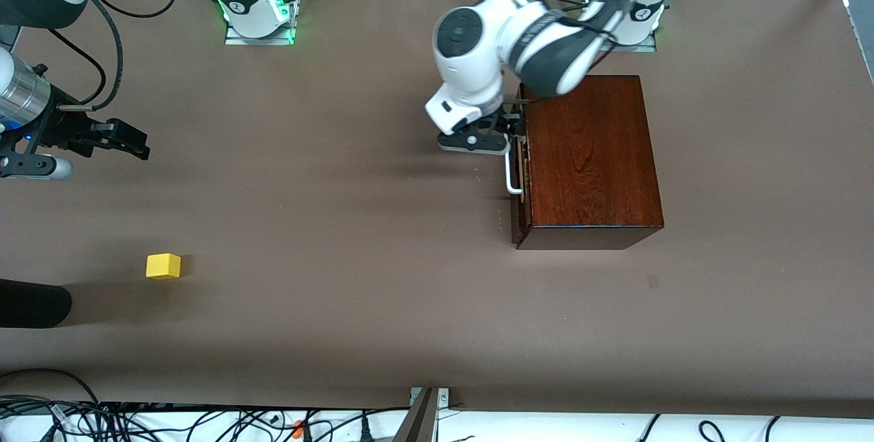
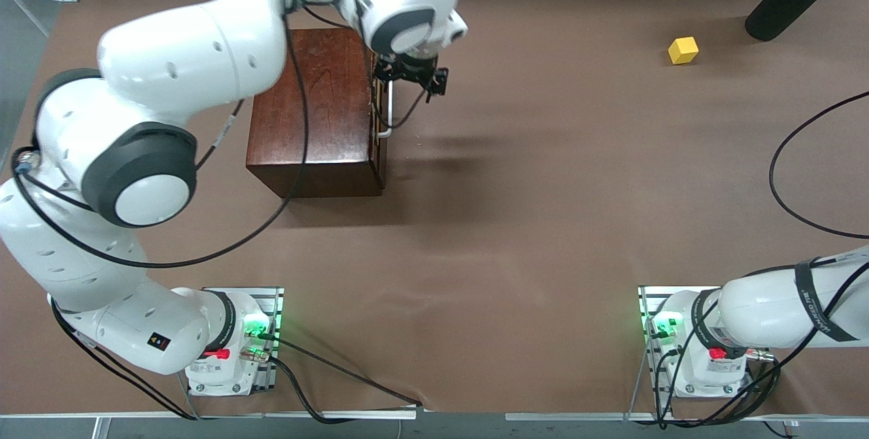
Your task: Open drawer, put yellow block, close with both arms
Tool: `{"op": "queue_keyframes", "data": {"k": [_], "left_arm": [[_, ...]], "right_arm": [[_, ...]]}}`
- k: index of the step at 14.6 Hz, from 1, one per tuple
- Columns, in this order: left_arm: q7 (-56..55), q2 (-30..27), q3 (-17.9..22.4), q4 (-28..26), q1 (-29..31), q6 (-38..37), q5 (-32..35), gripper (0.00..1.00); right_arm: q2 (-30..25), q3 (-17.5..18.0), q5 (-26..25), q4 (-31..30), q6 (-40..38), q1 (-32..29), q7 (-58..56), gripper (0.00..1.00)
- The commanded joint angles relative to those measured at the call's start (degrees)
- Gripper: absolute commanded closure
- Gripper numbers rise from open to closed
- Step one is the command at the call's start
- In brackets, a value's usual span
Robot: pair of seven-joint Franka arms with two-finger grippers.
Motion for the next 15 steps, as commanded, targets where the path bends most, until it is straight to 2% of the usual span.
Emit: {"op": "queue_keyframes", "data": {"k": [1,3,9,15], "left_arm": [[-4.73,2.44,0.28,0.73,-1.83,0.15,6.14,0.00],[-6.15,2.71,0.28,-0.50,-2.01,0.41,8.61,0.00],[-8.42,2.45,0.54,-5.33,-1.22,5.33,8.89,0.00],[-9.58,2.62,0.37,-6.92,-1.22,6.82,9.50,0.00]], "right_arm": [[0.27,0.19,-0.89,0.59,-0.41,0.47,0.24,0.00],[0.27,0.28,-0.89,0.59,-0.41,0.39,0.24,0.00],[0.35,0.28,-0.89,0.59,-0.41,0.39,0.24,0.00],[0.27,0.28,-0.89,0.59,-0.41,0.30,0.24,0.00]]}}
